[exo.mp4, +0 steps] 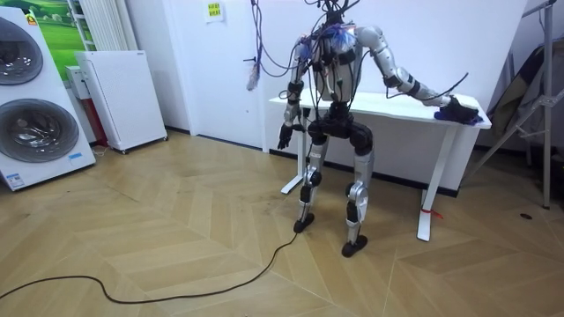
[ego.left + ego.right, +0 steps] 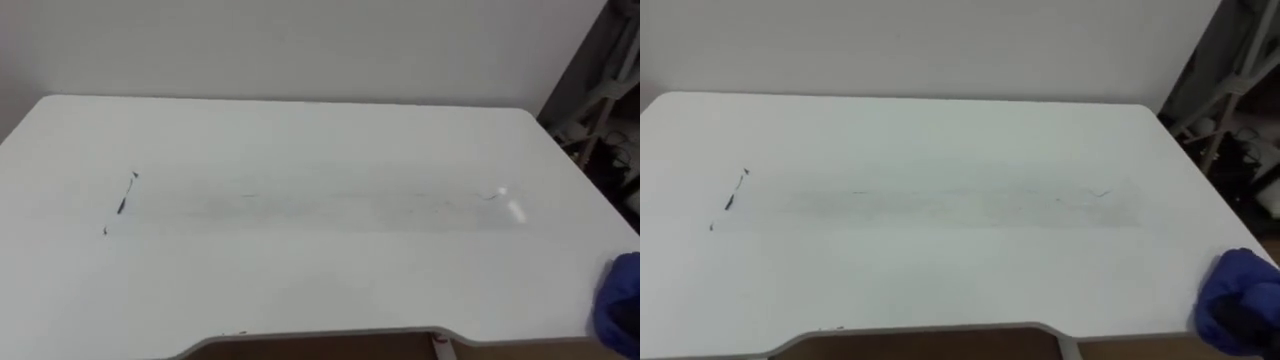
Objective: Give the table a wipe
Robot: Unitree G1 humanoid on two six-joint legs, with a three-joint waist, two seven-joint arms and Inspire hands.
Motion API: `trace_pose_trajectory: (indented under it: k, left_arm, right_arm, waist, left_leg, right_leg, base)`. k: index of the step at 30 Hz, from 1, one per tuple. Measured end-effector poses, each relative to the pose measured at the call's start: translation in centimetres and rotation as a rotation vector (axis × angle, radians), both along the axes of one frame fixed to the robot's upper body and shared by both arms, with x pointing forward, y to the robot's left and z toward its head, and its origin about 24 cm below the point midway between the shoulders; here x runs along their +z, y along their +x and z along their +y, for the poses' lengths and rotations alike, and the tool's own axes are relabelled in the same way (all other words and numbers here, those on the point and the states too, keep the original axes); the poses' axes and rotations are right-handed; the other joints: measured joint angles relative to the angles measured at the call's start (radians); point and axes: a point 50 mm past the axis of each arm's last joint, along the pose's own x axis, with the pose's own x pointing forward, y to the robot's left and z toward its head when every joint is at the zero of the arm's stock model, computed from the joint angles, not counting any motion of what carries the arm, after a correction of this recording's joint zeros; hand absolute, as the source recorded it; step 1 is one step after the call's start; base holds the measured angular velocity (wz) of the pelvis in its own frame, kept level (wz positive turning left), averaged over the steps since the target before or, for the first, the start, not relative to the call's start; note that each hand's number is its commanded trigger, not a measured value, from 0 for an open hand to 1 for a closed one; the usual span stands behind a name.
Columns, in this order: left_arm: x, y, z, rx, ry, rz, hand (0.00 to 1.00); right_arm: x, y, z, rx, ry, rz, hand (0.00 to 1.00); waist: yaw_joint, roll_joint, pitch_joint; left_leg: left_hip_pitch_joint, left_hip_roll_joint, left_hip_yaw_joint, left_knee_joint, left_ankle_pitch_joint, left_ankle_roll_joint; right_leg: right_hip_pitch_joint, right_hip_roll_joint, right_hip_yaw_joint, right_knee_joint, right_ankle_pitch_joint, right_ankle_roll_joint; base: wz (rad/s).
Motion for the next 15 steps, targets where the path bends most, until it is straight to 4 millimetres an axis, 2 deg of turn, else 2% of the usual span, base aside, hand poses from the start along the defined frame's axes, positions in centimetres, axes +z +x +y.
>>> trace_pose_trajectory:
  k: [2, 4, 9, 11, 15]
  left_arm:
    - [-0.1, 0.5, -0.3, -0.032, -0.009, -0.013, 0.0]
    - [-0.2, 0.9, -0.6, -0.063, -0.018, -0.015, 0.0]
    - [-0.5, 1.6, -1.4, -0.129, -0.041, -0.015, 0.0]
    - [-0.6, 2.1, -1.5, -0.144, -0.046, -0.02, 0.0]
    - [-0.5, 2.8, -1.6, -0.149, -0.045, -0.035, 0.0]
  right_arm:
    - [0.5, 1.7, 1.4, 0.137, -0.06, 0.015, 1.0]
    - [0.7, 2.7, 2.5, 0.228, -0.094, 0.023, 1.0]
    - [1.2, 4.4, 4.8, 0.384, -0.145, 0.019, 1.0]
    - [1.8, 5.5, 6.5, 0.487, -0.177, 0.0, 1.0]
    - [1.8, 6.2, 8.5, 0.564, -0.168, -0.029, 1.0]
  waist:
    - [0.013, 0.013, 0.0109]
    - [0.017, 0.014, 0.0162]
    - [0.049, 0.019, 0.0147]
    - [0.066, 0.025, 0.0139]
    - [0.088, 0.032, 0.0123]
  left_leg:
    - [0.0, 0.001, 0.002, -0.007, 0.0, 0.0]
    - [0.0, 0.001, 0.002, -0.009, 0.0, 0.0]
    - [-0.002, 0.001, 0.001, -0.017, 0.0, 0.0]
    - [-0.008, 0.001, 0.0, -0.018, 0.0, 0.001]
    - [-0.011, 0.001, -0.007, -0.02, 0.0, 0.001]
  right_leg:
    - [-0.011, 0.0, -0.001, 0.007, 0.0, 0.0]
    - [-0.012, 0.0, -0.004, 0.006, 0.0, 0.0]
    - [-0.018, 0.0, -0.011, 0.006, 0.0, 0.0]
    - [-0.028, 0.001, -0.013, 0.006, 0.0, 0.0]
    - [-0.028, 0.0, -0.022, 0.006, 0.0, 0.0]
  base:
    - [-0.12]
    - [0.0]
    - [-0.02]
    - [-0.05]
    - [0.06]
